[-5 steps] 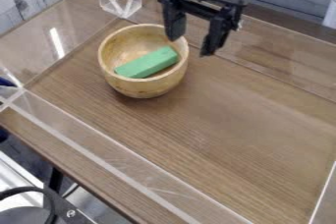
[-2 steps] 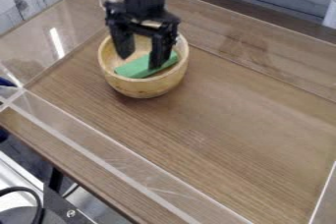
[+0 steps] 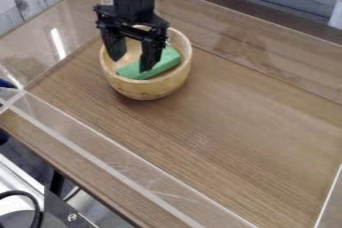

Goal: Remove the green block from inside the brown bowl and put it on the table

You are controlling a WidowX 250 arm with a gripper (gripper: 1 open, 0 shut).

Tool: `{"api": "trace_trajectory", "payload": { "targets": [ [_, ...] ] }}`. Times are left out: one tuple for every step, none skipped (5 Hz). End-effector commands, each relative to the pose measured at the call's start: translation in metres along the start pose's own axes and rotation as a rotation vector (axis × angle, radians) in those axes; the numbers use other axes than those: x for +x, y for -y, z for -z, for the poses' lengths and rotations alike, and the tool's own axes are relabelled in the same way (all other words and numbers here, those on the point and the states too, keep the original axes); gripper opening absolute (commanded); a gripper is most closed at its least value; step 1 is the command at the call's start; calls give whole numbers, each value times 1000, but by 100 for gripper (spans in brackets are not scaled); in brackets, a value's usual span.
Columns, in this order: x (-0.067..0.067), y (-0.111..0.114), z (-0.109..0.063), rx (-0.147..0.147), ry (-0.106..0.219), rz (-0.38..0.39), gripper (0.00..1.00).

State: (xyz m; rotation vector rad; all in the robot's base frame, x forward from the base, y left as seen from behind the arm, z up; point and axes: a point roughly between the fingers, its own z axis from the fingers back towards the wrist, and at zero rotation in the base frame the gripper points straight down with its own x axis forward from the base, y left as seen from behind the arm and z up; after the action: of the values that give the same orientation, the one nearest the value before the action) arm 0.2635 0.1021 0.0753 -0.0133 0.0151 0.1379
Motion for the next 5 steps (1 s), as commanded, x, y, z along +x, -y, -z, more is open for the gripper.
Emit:
{"api": "trace_trajectory", "payload": {
  "targets": [
    [8,-2,-2,26,53,-29,100],
    [7,7,8,35,64,-53,100],
    [6,15,1,19,60,5,100],
    [4,21,-6,2,54,49,100],
    [11,23,-4,24,49,62,100]
  ]
}}
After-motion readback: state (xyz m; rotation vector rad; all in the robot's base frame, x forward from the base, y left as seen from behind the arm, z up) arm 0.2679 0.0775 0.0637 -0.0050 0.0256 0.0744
